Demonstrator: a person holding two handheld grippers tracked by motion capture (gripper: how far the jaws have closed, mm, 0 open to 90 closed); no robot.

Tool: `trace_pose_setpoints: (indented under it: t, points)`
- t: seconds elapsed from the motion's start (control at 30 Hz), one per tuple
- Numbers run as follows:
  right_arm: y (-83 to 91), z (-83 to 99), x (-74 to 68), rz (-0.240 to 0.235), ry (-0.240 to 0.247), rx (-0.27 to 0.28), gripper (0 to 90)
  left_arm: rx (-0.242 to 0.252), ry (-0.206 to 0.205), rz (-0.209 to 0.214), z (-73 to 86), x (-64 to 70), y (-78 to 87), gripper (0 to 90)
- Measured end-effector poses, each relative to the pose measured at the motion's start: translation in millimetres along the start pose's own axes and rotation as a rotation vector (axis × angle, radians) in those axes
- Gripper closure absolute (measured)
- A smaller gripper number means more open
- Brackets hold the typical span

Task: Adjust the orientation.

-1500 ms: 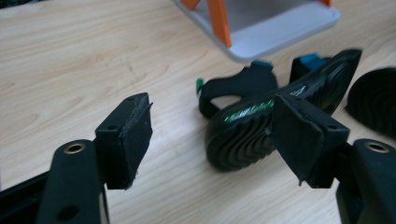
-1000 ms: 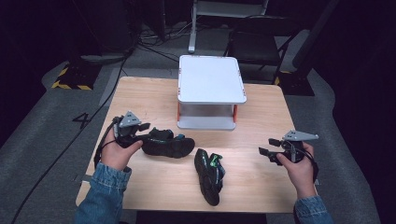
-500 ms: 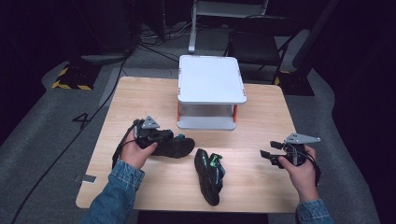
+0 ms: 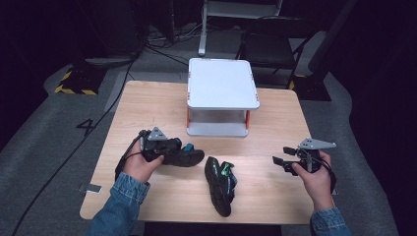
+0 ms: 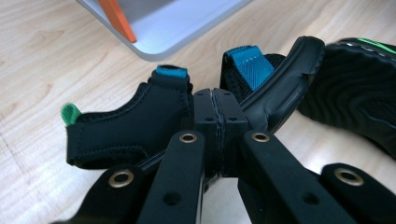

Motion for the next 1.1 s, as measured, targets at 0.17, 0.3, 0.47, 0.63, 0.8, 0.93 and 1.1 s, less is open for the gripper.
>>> trace_pose_setpoints:
  t: [0.17, 0.3, 0.47, 0.63, 0.8, 0.93, 1.1]
  points:
    - [-5.5, -4.4, -1.7, -0.013, 0.008, -0.002, 34.6, -0.008, 0.023, 0.037, 5.4, 6.7, 7.4, 87.1]
    - [-10.6, -10.3, -3.8, -0.029, 0.015, 0.001, 34.4, -0.049, 0.036, 0.076, 14.1, 16.8, 15.5, 85.1]
    - [-15.0, -15.1, -5.6, -0.042, 0.021, 0.002, 34.2, -0.123, 0.024, 0.103, 23.2, 24.9, 16.7, 83.5]
    - [-17.3, -18.9, -6.9, -0.051, 0.030, 0.008, 34.1, -0.161, 0.053, 0.183, 34.3, 31.0, 18.1, 83.0]
    - [-22.6, -21.0, -8.4, -0.067, 0.032, -0.001, 34.0, -0.253, 0.005, 0.245, 49.9, 40.6, 16.6, 80.5]
    - [-22.5, -24.3, -10.2, -0.079, 0.033, 0.007, 33.8, -0.244, -0.008, 0.266, 49.4, 43.7, 21.5, 74.2]
    - [-21.9, -23.3, -9.7, -0.084, 0.028, 0.008, 33.7, -0.225, -0.053, 0.313, 43.1, 50.8, 31.3, 68.1]
Point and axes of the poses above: each handheld gripper's, and its own axes: y roughly backward along the jaws, z roughly out of its underside, x roughly to its right, the point moved 4 cm from there along -y, roughly forward along the jaws, and after that the axes turned 2 degrees about -y, right-handed, at the moved point
